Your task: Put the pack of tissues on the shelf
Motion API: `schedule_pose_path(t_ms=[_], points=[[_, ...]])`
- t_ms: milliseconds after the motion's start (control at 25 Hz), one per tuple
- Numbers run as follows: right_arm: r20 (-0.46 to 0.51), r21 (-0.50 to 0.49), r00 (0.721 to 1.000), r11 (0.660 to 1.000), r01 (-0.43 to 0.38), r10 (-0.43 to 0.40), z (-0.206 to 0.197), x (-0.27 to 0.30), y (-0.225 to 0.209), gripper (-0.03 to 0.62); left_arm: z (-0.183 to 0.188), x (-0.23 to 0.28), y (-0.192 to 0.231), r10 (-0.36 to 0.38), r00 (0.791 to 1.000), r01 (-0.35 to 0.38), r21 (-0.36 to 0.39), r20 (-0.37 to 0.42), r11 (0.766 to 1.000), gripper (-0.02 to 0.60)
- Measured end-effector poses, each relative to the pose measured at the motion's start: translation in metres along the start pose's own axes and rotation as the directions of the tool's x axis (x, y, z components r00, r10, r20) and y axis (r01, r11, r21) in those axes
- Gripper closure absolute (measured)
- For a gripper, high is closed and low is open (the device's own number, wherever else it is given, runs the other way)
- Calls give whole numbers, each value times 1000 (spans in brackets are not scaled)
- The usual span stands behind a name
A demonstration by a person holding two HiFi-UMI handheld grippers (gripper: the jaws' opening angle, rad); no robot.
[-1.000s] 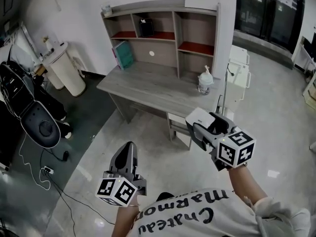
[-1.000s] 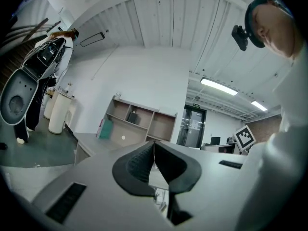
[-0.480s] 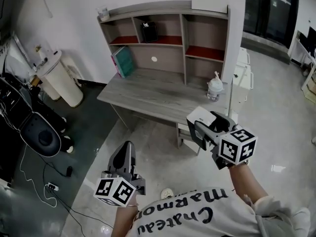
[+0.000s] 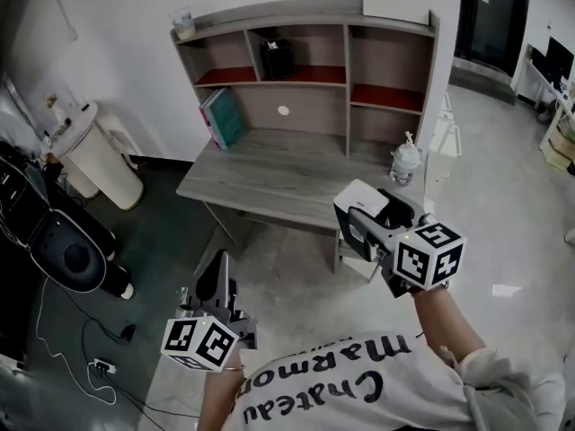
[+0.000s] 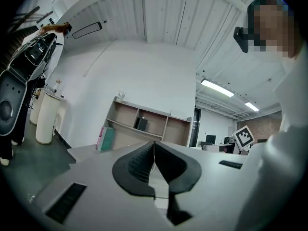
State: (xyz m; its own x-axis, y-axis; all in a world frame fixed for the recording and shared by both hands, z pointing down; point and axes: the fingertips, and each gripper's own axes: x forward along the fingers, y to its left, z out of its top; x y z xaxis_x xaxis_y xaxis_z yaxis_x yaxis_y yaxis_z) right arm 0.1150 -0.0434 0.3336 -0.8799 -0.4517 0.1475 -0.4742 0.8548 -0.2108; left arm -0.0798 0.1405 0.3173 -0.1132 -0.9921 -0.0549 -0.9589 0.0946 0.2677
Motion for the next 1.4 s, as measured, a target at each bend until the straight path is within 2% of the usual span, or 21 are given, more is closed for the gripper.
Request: schedule_pose_path(t_ms=[200,640,880,1400], points=[[-3,-13,999,999,38,-38,-2,17,9,275,2,9,28,-16,1000,16,-23,9,1000,563],[-56,-38,994,995,95,-97,-11,59,-4,276,-18,43,71,-18,999,14,-109,-41,994,563],[-37,-37,995,995,92,-94,4,97,-30,276,-8,86,89,-13,999,9,-86,-38,996,563],[22,-45,997,997,69,-68,68,203,-114,276,18,226,110,-48,998,47,-31,-36,998,563]])
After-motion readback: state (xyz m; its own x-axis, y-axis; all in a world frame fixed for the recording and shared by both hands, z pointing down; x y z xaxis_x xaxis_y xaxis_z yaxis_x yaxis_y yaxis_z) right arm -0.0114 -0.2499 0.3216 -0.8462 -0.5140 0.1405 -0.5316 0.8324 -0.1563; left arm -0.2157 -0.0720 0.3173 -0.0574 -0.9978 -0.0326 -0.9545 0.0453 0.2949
